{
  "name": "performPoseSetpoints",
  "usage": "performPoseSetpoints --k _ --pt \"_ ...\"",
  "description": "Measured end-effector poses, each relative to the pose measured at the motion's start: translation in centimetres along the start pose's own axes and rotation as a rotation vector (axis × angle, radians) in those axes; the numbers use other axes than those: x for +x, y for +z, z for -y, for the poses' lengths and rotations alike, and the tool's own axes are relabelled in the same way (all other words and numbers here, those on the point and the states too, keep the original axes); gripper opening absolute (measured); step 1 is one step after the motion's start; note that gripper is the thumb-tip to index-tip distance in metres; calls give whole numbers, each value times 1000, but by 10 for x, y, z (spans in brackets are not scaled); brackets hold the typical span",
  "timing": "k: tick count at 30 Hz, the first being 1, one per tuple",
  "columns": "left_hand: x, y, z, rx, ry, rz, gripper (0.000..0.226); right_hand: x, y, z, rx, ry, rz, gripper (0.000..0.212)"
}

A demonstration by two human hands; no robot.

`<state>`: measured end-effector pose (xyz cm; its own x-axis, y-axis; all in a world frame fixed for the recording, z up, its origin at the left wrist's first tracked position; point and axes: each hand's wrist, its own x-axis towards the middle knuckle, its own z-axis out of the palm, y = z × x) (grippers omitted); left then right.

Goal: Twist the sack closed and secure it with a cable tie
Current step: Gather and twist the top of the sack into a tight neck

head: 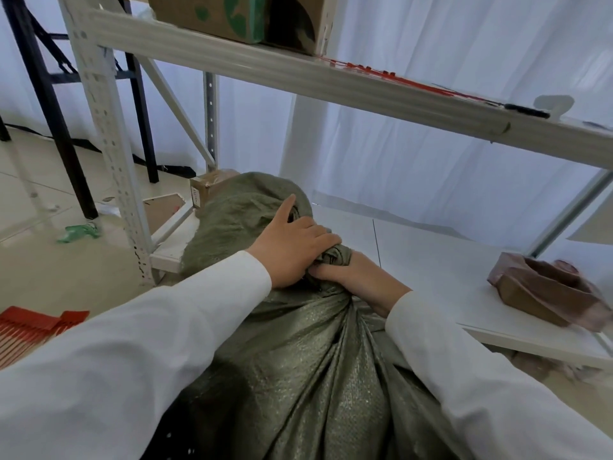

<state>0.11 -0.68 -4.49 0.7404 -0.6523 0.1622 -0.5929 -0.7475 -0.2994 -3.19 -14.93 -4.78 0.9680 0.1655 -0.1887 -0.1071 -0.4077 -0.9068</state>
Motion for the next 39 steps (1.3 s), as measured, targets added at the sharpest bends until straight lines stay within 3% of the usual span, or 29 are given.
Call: performPoseSetpoints --k 2,3,5,8,13,16,21,24,26,33,36,39 --pt "2 1 1 -11 -19 44 55 0 3 3 -299 -37 -178 78" --pt "3 1 1 -1 -32 57 52 0 5 4 -440 -101 -230 82" --pt "4 2 -2 50 -48 68 49 0 11 5 -667 -208 -205 75" --pt "4 4 -5 108 -61 91 49 5 23 2 -811 -161 -129 89" --pt "-2 7 -5 141 -72 63 36 22 34 -4 -853 -201 -327 64" --pt "-7 12 -3 146 -83 61 40 29 37 -6 -861 -201 -322 57" --pt "-12 9 -8 86 -140 -85 70 43 17 -8 -587 -85 -180 13" --pt "-17 11 -8 88 -74 -383 53 47 6 -15 -227 -32 -161 8" --pt "-18 18 -9 61 -39 -498 39 43 3 -17 -38 -35 -155 9" --pt "-18 29 -8 -37 27 -584 18 32 -1 -19 282 43 -202 16" --pt "-17 38 -10 20 18 -512 37 28 -4 -20 385 66 -227 16" --pt "-18 43 -7 100 1 -438 61 25 -7 -19 382 84 -152 23"
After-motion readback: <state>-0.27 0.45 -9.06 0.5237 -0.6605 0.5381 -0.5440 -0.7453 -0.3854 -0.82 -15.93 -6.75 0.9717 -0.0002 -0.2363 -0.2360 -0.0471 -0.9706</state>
